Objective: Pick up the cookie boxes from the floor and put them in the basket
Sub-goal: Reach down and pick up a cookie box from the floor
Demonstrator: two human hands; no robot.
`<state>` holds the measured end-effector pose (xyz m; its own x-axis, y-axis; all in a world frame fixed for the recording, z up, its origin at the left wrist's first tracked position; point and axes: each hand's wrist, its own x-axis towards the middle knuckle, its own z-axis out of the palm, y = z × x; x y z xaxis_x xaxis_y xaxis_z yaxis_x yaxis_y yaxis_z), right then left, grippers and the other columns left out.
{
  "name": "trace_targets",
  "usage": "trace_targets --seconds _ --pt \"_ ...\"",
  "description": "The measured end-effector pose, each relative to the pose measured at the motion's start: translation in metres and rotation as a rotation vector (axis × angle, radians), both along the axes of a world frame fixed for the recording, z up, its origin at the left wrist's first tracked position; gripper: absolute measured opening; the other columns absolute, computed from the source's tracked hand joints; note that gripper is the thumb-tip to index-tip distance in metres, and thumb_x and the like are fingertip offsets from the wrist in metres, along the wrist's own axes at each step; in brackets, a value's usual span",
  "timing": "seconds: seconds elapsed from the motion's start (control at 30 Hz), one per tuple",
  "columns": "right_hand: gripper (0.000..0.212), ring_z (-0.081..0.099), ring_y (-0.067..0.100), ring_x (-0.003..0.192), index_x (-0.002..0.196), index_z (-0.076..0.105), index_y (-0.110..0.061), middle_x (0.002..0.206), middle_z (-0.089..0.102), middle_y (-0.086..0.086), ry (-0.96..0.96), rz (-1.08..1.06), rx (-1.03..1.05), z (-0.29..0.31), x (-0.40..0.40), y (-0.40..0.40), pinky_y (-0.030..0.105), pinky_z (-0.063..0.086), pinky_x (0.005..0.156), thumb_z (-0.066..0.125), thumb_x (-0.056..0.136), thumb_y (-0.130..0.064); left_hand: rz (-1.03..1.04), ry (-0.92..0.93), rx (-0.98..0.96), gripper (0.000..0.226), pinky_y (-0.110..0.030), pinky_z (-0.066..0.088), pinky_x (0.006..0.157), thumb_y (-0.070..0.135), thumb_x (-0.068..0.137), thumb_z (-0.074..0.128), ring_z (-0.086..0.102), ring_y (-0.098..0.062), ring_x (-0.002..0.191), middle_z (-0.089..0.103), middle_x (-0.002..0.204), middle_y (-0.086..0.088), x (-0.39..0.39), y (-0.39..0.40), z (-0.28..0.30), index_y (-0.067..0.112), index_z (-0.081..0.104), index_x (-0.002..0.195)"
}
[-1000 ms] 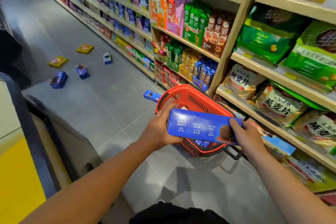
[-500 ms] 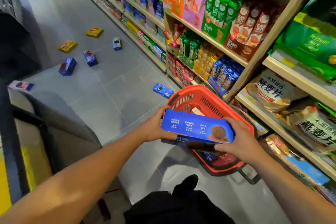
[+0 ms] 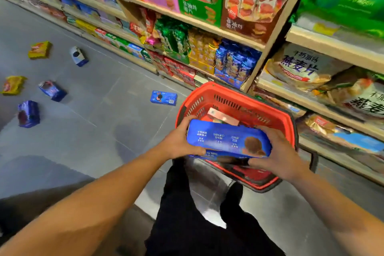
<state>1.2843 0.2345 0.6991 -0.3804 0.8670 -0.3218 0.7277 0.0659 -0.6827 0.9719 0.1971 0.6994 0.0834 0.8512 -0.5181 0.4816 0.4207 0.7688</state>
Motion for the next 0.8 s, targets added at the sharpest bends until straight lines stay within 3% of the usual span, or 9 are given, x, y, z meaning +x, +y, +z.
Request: trace_targets --seconds 0.07,0.13,0.23,0.33,0.43,0.5,0.6,0.73,0.8 --pt "0.106 0.045 0.025 0.123 0.141 0.041 -0.012 0.132 0.046 0.01 -0.025 -0.075 -0.009 -0.016 -0.019 0.004 0.022 0.03 0.1 0.094 0.051 -0.029 -0.083 -0.013 -0.022 0.111 -0.031 0.05 0.094 0.045 0.046 0.084 0.06 -0.015 0.106 0.056 0.12 0.01 -0.019 0.03 -0.019 0.032 0.027 0.14" --pt "0.103 0.049 0.028 0.116 0.137 0.045 -0.009 0.128 0.049 0.012 -0.039 -0.158 0.004 -0.031 -0.039 0.004 0.02 0.034 0.096 0.096 0.049 -0.023 -0.181 0.007 -0.027 0.112 -0.016 0.046 0.089 0.044 0.048 0.084 0.058 -0.003 0.104 0.055 0.119 0.015 -0.037 0.055 -0.036 0.034 0.023 0.142" --pt "0.099 0.045 0.011 0.105 0.134 0.046 -0.018 0.115 0.045 -0.002 -0.018 -0.272 -0.031 -0.057 -0.068 0.009 0.011 0.03 0.085 0.095 0.048 -0.025 -0.277 0.013 -0.049 0.111 -0.002 0.041 0.076 0.03 0.054 0.089 0.056 0.014 0.092 0.052 0.109 0.033 -0.062 0.093 -0.066 0.035 0.022 0.143" --pt "0.095 0.04 0.003 0.103 0.13 0.046 -0.023 0.115 0.044 -0.005 -0.025 -0.34 -0.048 -0.092 -0.088 0.021 0.011 0.029 0.087 0.094 0.048 -0.028 -0.345 -0.002 -0.085 0.115 0.006 0.034 0.073 0.021 0.053 0.092 0.049 0.02 0.092 0.049 0.11 0.028 -0.079 0.126 -0.1 0.021 0.024 0.146" --pt "0.097 0.046 0.016 0.112 0.133 0.048 -0.009 0.123 0.05 0.009 -0.072 -0.382 -0.084 -0.128 -0.106 0.026 0.016 0.031 0.095 0.095 0.051 -0.025 -0.333 -0.006 -0.104 0.111 0.007 0.031 0.076 0.014 0.057 0.091 0.044 0.014 0.1 0.048 0.12 0.01 -0.092 0.14 -0.133 0.015 0.025 0.147" --pt "0.098 0.049 0.018 0.109 0.134 0.047 -0.009 0.122 0.05 0.008 -0.073 -0.403 -0.118 -0.151 -0.111 0.033 0.024 0.037 0.094 0.096 0.051 -0.025 -0.338 0.029 -0.088 0.112 0.006 0.029 0.078 0.018 0.057 0.091 0.048 0.003 0.105 0.047 0.126 0.006 -0.095 0.149 -0.157 0.018 0.025 0.147" --pt "0.096 0.051 0.018 0.104 0.134 0.045 -0.015 0.119 0.047 0.004 -0.088 -0.388 -0.151 -0.189 -0.11 0.048 0.028 0.042 0.086 0.093 0.052 -0.031 -0.354 0.039 -0.083 0.114 0.005 0.031 0.077 0.02 0.056 0.092 0.052 -0.005 0.106 0.049 0.127 0.006 -0.092 0.162 -0.196 0.021 0.024 0.147" --pt "0.096 0.054 0.028 0.106 0.137 0.04 -0.014 0.128 0.044 0.007 -0.151 -0.391 -0.153 -0.247 -0.097 0.063 0.036 0.048 0.082 0.09 0.058 -0.034 -0.304 0.016 -0.085 0.116 0.0 0.037 0.079 0.008 0.057 0.091 0.052 0.008 0.104 0.051 0.121 0.02 -0.072 0.174 -0.259 0.029 0.02 0.146" --pt "0.094 0.054 0.032 0.109 0.14 0.037 -0.014 0.136 0.04 0.009 -0.154 -0.419 -0.14 -0.278 -0.096 0.068 0.043 0.05 0.085 0.086 0.062 -0.036 -0.292 0.036 -0.089 0.117 -0.008 0.038 0.085 0.011 0.059 0.09 0.053 -0.002 0.111 0.053 0.127 0.01 -0.063 0.177 -0.29 0.019 0.017 0.15"
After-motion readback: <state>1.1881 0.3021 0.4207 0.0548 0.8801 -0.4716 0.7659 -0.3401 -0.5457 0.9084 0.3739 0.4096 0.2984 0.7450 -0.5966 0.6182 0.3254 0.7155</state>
